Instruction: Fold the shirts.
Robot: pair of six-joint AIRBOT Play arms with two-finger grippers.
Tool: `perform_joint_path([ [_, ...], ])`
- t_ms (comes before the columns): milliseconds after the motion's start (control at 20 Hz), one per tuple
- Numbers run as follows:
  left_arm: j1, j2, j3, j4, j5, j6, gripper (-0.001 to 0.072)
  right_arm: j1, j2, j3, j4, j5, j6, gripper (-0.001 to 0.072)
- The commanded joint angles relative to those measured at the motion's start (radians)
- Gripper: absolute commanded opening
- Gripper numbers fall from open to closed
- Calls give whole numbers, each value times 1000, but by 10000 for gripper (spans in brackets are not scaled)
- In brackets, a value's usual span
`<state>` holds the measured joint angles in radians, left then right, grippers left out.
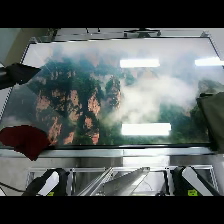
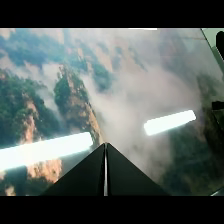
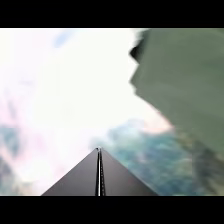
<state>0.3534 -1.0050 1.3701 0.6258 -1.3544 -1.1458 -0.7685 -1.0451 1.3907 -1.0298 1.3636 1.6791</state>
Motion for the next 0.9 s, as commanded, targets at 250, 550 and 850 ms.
perform_joint_path([
  [250,-200,400,-662,2,18,-8,14,726,265,-576,56,-186,-132,16],
  [550,-320,536,-866,2,111,-50,16,824,272,-653,83,-253,-132,17],
  [850,-324,569,-881,2,124,-53,13,824,272,-653,85,-254,-132,17],
])
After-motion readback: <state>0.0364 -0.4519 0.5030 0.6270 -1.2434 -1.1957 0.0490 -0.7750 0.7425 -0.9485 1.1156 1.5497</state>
